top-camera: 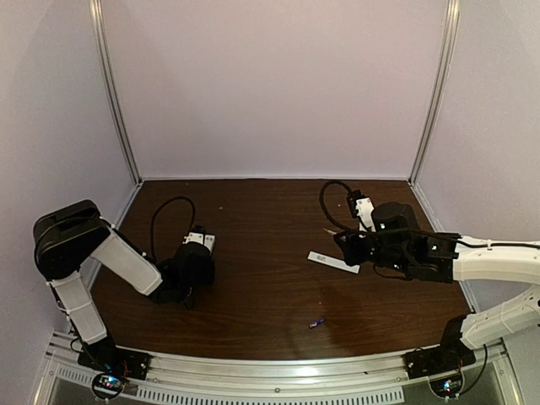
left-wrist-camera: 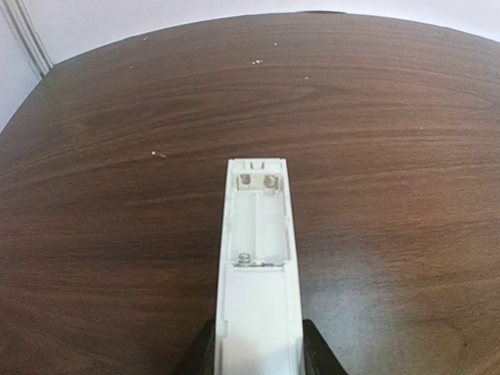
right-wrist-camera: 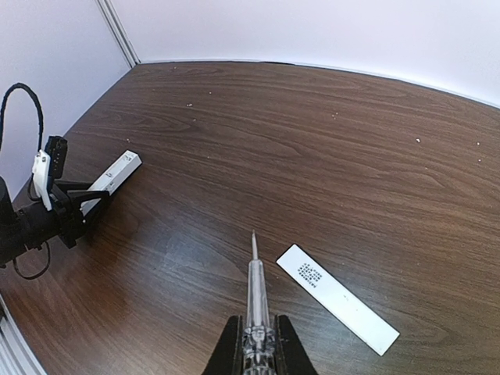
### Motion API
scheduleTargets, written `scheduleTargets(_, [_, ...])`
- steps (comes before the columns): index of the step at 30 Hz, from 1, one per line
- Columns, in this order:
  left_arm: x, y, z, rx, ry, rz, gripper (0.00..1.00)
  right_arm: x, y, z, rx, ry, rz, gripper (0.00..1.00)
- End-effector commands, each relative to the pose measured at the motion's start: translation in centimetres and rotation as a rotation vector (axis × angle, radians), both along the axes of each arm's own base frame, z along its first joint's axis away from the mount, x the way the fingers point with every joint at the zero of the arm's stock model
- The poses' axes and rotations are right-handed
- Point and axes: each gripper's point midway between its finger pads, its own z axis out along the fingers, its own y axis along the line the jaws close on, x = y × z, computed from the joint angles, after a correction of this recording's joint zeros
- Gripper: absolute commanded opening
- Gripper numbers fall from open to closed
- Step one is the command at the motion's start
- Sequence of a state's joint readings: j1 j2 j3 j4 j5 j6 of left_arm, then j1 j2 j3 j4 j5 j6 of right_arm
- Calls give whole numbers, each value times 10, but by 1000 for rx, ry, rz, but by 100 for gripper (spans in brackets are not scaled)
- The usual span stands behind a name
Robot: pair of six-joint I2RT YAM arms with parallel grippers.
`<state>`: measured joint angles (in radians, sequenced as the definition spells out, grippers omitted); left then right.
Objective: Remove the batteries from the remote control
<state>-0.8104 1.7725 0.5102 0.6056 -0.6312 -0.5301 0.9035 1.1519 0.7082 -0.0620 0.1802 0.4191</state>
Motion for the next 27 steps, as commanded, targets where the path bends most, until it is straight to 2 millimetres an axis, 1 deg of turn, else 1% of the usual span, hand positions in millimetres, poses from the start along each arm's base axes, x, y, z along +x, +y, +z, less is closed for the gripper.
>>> scheduleTargets(1, [3,6,10,-28,-47,32,29,1,-1,-3,0,2,-13,0])
scheduleTargets(3, [1,6,9,-33,-42,28,35,1,-1,-3,1,3,-13,0])
scheduleTargets(5, [0,7,9,-39,-41,28,44,0,-2,-4,-1,6,-12,0])
scheduleTargets(8, [-2,8,10,-42,-43,20,59,-2,-2,-4,1,12,-7,0])
scheduleTargets(12, [-7,7,18,-38,-64,-27,77,-6,-1,-3,8,21,9,0])
scheduleTargets(15, [-10,5,25,-15,-86,-78,87,-10,-1,-2,12,25,27,0])
scheduleTargets(19, [-19,5,35,13,-140,-129,96,-20,5,0,24,48,92,0])
scheduleTargets(21, [-24,2,42,41,-168,-152,97,-28,9,1,40,64,141,0])
scheduleTargets(24, [-37,-13,55,53,-224,-240,97,-42,17,-1,61,98,218,0])
scheduleTargets(27, [-59,-41,68,34,-276,-400,95,-54,20,-8,65,138,265,0])
